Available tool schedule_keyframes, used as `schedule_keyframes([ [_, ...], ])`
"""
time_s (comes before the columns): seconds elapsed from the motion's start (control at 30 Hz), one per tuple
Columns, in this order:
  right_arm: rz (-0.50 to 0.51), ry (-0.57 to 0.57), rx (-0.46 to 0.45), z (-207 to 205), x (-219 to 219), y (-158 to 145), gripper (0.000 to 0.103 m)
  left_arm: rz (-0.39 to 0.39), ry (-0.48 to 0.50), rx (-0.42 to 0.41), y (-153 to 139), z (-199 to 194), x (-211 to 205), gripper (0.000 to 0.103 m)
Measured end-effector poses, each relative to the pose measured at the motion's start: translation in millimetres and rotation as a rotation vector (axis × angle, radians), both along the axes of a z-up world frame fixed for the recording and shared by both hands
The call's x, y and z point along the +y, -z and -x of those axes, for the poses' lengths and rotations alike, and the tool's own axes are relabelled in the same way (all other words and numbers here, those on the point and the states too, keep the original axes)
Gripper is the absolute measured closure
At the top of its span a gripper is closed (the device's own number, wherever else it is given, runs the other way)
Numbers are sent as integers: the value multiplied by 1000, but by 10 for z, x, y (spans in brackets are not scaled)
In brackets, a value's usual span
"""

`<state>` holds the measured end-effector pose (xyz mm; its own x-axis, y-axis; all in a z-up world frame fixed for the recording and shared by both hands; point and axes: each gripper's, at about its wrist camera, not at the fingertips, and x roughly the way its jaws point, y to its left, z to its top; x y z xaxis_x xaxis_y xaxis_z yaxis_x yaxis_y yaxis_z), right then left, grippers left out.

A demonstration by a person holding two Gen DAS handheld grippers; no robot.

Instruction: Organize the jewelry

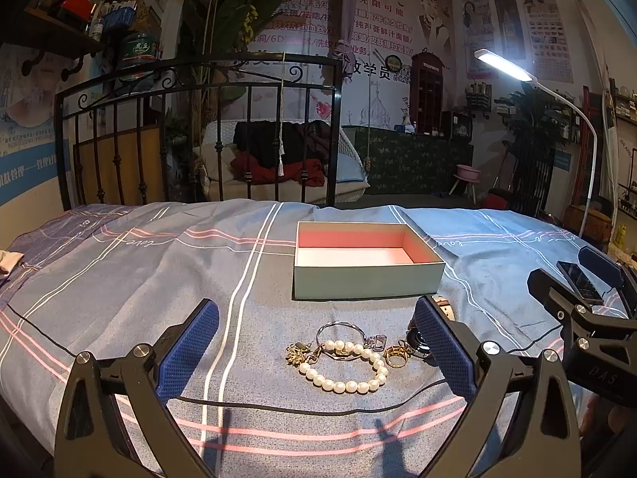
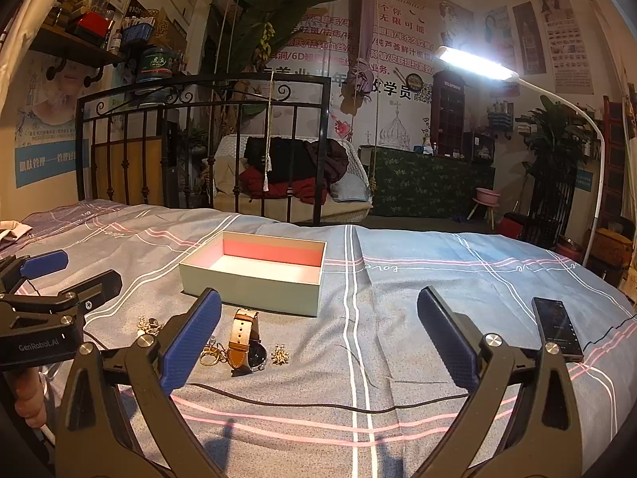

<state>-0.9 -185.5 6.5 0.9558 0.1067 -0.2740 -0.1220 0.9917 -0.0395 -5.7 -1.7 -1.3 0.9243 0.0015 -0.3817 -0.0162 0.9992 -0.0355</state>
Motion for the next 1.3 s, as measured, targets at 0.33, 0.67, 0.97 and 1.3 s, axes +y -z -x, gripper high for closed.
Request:
schedule_keyframes([
  [0.33, 0, 1, 1, 11, -9, -13, 6, -1, 1, 2, 22, 7, 25, 7],
  [0.67, 0, 1, 1, 9, -9, -10, 6, -7, -1, 8, 48, 3, 23, 7],
  [0.97, 1, 2, 0, 8, 1, 9, 6, -8, -4, 9, 70, -9, 24, 7],
  [1.3, -4, 4, -11, 32, -10, -16, 6, -8, -5, 9, 79, -21, 31, 7],
])
